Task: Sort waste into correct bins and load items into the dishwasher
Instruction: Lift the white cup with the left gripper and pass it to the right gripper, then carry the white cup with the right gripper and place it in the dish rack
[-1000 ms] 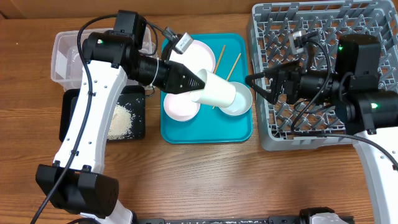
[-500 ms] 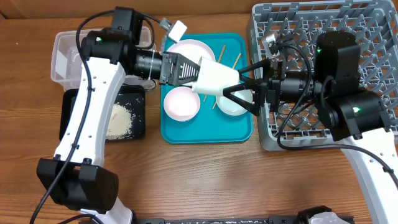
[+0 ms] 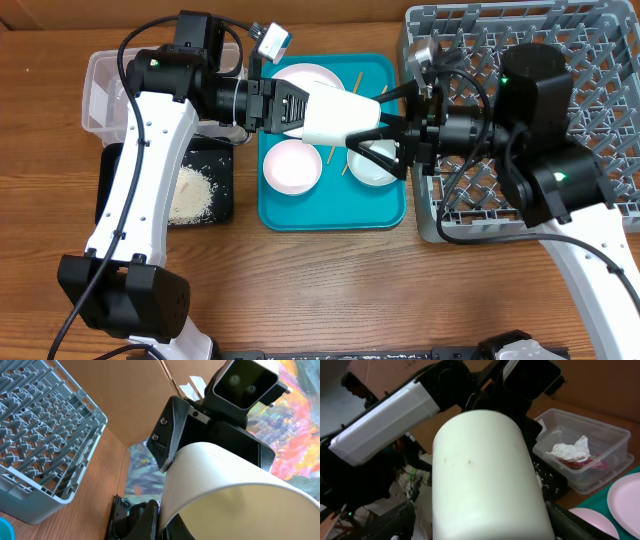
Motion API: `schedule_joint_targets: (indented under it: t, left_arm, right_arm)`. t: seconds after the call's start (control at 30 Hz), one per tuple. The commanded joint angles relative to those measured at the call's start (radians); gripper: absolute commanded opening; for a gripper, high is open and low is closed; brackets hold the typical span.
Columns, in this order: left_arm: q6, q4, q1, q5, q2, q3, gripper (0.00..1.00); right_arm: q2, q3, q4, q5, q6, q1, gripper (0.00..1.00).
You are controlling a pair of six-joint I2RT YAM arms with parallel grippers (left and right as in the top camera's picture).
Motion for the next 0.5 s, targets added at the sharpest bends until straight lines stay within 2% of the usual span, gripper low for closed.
schedule_joint_targets:
  t: [0.0,0.2,0.4,0.47]
  left_arm:
    - [0.022,0.0,-0.008,0.018,0.013,0.02,0.04]
    - [0.023,0.0,-0.008,0.018,0.013,0.02,0.04]
    - [0.026,0.0,-0.008,0.018,0.013,0.02,0.04]
    - [0.026,0.0,-0.007,0.016,0.013,0.02,0.15]
  right_arm:
    - [0.032,0.018,0.026,-0.025,0.031,0.021,0.8]
    - [0.053,0.018,0.069,-0.04,0.043,0.024,0.73]
    - [0.053,0.018,0.078,-0.04,0.045,0.024,0.61]
    - [0.053,0.018,0.078,-0.04,0.045,0.024,0.6]
